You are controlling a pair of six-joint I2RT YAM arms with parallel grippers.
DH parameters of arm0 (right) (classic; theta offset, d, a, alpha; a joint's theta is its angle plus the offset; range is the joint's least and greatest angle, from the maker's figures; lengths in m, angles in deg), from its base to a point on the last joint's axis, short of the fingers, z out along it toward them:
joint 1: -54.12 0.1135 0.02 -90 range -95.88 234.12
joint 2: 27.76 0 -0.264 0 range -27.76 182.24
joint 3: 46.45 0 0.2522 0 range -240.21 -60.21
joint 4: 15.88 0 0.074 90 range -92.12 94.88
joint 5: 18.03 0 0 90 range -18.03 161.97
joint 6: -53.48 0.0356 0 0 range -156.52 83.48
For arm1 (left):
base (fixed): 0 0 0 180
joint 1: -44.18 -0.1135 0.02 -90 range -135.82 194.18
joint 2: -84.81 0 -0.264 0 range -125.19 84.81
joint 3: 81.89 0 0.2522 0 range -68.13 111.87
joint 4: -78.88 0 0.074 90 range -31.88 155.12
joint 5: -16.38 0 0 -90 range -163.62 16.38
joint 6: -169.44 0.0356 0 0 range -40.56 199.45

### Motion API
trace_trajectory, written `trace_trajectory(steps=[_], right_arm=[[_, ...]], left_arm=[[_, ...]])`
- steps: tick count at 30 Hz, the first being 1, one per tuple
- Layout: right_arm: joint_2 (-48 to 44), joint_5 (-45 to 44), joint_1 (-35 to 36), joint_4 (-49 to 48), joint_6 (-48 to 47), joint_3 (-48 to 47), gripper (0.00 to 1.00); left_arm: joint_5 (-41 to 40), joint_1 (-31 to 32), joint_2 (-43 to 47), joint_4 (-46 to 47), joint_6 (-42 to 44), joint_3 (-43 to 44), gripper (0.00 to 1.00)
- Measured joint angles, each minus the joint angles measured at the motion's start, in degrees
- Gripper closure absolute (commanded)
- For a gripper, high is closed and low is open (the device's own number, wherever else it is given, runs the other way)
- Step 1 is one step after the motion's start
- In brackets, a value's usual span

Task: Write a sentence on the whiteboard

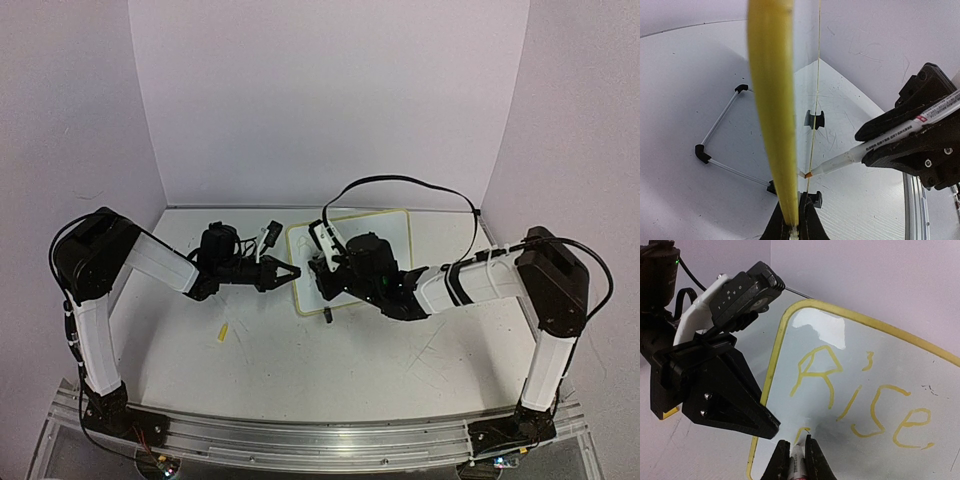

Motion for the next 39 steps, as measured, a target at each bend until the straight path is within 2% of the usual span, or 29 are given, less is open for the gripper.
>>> trace_trajectory(steps=[39], right_arm=[[-0.02,0.0,-0.7,-0.61,0.14,-1.59,1.0]], left_arm=[[-0.15,-0.02,0.0,-0.11,-0.02,0.0,1.0]])
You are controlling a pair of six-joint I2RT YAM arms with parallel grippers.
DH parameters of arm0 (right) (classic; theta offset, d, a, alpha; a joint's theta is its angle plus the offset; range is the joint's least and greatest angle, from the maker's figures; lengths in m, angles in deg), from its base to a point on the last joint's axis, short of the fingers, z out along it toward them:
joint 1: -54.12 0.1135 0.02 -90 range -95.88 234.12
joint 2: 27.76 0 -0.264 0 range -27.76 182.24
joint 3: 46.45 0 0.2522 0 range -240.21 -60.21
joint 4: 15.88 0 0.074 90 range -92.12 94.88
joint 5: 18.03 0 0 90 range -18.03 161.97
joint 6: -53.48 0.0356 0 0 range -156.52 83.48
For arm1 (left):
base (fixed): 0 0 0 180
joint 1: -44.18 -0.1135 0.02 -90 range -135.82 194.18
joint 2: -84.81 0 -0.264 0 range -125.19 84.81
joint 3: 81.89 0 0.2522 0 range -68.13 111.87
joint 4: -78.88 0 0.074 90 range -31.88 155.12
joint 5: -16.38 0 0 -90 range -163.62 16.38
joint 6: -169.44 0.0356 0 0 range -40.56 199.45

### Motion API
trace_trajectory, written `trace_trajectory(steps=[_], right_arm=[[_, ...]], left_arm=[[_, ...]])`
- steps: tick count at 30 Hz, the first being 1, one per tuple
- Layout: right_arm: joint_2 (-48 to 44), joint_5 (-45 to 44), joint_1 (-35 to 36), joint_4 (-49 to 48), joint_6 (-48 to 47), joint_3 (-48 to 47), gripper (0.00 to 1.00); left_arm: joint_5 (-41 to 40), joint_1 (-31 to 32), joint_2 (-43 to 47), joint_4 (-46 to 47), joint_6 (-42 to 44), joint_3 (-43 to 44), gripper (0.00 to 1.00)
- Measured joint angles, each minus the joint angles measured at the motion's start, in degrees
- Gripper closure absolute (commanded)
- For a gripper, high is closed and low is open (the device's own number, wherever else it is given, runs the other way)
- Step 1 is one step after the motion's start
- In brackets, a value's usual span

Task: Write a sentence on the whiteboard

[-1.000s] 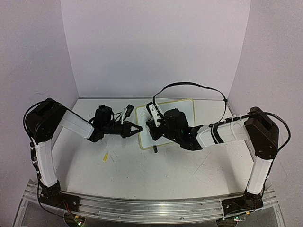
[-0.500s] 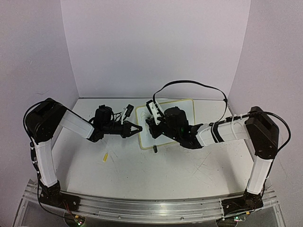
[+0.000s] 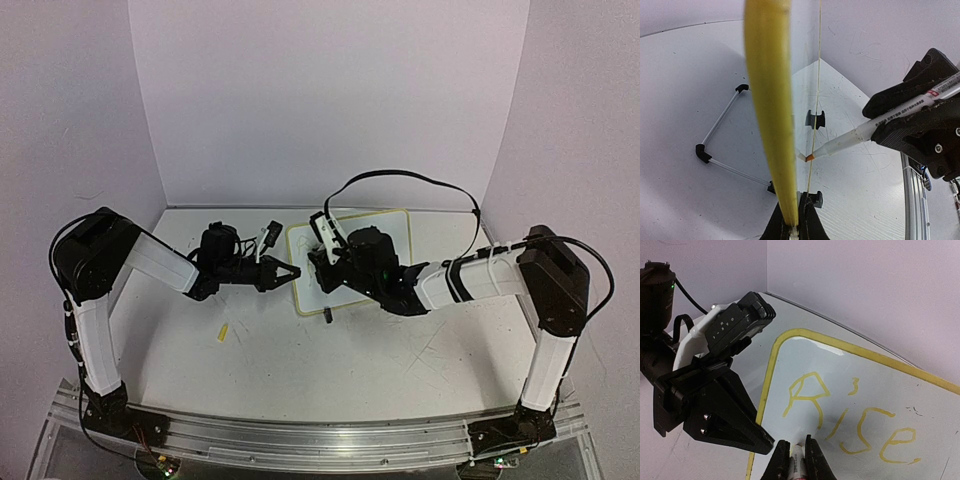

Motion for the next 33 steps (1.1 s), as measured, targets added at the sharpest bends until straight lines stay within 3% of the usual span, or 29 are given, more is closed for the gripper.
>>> trace_trajectory(steps=[33], right_arm=[[0.02,1.51,0.02,-0.45,4.61,3.86,1.0]], left_arm=[[-0.02,0.0,0.02,-0.58,0.02,0.26,1.0]])
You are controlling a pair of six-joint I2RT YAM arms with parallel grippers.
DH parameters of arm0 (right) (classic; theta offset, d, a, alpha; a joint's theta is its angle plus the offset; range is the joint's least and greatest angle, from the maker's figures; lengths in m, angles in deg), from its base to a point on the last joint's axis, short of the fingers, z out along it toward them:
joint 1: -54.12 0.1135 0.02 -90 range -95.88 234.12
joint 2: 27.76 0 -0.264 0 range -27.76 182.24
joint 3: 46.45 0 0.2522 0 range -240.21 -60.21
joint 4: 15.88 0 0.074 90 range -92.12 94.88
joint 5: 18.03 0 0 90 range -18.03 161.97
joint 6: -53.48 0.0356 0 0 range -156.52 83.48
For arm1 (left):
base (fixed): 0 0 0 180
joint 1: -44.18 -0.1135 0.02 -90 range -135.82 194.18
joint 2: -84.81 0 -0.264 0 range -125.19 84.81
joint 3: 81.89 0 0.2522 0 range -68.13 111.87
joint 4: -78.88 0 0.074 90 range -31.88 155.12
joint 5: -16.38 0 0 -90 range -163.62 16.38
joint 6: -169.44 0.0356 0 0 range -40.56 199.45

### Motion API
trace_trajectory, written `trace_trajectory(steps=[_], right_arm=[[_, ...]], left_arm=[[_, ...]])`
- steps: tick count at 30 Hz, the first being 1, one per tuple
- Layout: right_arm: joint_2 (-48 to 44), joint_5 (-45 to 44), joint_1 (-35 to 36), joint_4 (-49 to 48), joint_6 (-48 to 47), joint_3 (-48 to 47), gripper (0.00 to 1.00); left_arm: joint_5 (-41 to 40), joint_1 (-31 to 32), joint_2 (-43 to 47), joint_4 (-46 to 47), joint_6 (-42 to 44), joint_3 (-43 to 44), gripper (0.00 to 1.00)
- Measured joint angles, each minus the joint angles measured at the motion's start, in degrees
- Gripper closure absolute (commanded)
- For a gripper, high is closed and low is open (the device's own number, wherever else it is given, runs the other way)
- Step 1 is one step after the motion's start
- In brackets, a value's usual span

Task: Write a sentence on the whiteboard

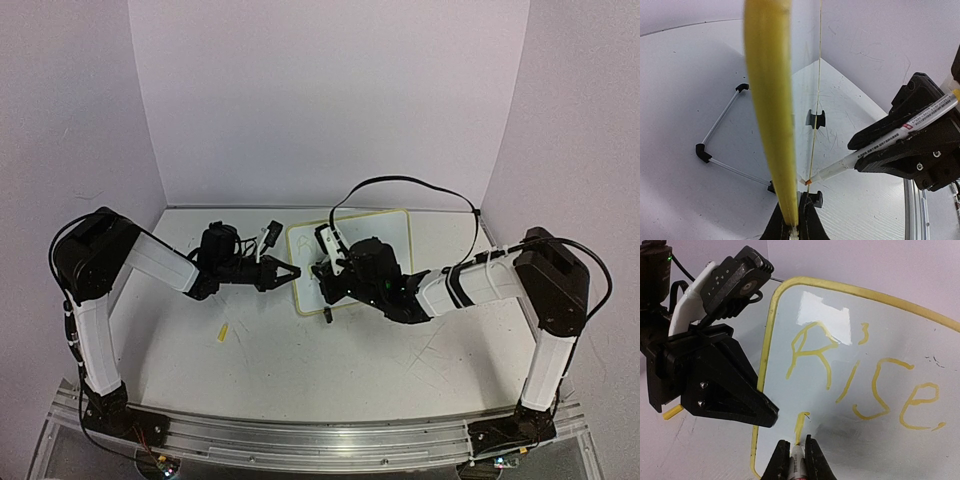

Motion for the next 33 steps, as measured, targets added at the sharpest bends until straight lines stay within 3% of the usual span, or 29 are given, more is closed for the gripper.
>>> trace_trajectory(steps=[17,33], right_arm=[[0.57,0.28,0.15,-0.98,1.52,1.39,1.0],[-0.35,-5.51,1.05,-0.62,-1.73,1.79,1.0]], left_arm=[[-0.02,0.0,0.0,-0.24,0.0,0.07,1.0],[-0.07,0.0,-0.01,-0.24,0.02,0.07,1.0]])
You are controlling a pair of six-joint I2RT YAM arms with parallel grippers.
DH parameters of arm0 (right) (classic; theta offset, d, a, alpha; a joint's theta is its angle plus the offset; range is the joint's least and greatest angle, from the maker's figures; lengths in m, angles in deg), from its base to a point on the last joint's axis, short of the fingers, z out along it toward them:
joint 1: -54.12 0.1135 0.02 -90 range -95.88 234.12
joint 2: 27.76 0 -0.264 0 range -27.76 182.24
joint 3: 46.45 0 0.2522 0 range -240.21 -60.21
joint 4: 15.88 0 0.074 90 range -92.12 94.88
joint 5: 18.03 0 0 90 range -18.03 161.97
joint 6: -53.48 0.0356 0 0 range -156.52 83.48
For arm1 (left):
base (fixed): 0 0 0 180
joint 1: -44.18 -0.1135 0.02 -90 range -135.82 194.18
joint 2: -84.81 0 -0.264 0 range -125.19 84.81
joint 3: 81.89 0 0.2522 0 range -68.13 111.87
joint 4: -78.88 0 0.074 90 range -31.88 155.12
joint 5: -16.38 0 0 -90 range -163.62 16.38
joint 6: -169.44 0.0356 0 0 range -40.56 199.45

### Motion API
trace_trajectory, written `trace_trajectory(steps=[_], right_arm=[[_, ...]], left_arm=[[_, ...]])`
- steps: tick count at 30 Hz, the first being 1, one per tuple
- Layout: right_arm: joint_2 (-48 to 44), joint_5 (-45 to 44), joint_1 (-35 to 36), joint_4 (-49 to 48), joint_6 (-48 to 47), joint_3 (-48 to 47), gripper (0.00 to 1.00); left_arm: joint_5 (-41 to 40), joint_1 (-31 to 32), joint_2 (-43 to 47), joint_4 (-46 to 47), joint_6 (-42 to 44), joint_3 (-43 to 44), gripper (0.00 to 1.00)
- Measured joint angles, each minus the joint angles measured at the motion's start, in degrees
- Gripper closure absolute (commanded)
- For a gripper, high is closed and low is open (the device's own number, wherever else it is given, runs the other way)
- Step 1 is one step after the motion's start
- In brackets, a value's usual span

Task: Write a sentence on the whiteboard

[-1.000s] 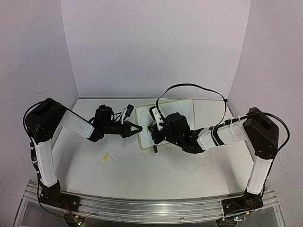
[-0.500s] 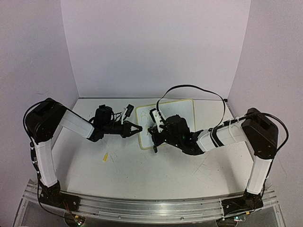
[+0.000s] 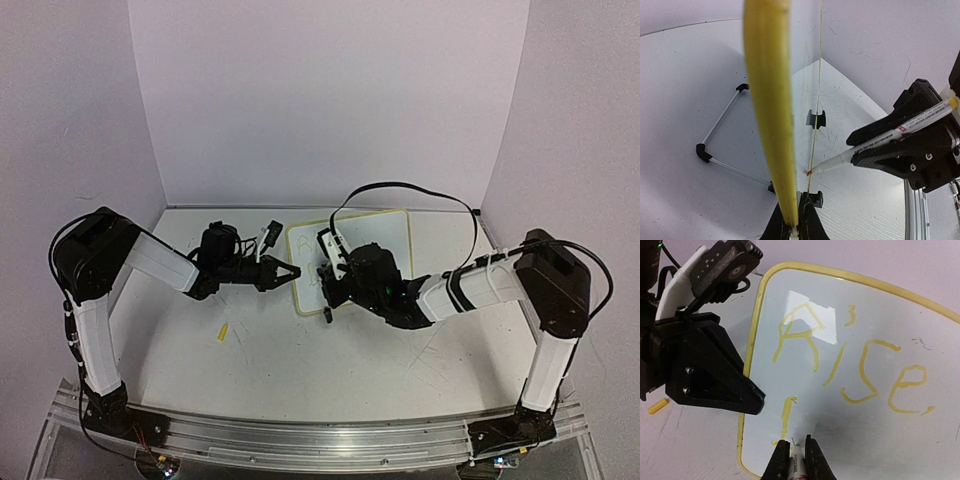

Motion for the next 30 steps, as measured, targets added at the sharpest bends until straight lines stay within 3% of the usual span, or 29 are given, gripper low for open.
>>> trace_trajectory(steps=[5,11,19,30], right_arm=[[-3.12,-1.96,-0.81,0.83,-1.58,0.02,1.0],[-7.14,5.45,-1.91,-0.08,-1.47,-0.01,1.0],[-2.66,12.71,-1.85,0.18,-1.65,-1.65,1.0],[-1.01,12.62,-1.85,1.13,-2.46,-2.55,1.0]], left_arm=[[0.33,0.0,0.02,0.0,0.09,0.0,1.0],[0.35,0.0,0.02,0.0,0.22,0.0,1.0],[0.35,0.02,0.02,-0.02,0.24,0.0,1.0],[0.35,0.02,0.02,-0.02,0.24,0.0,1.0]])
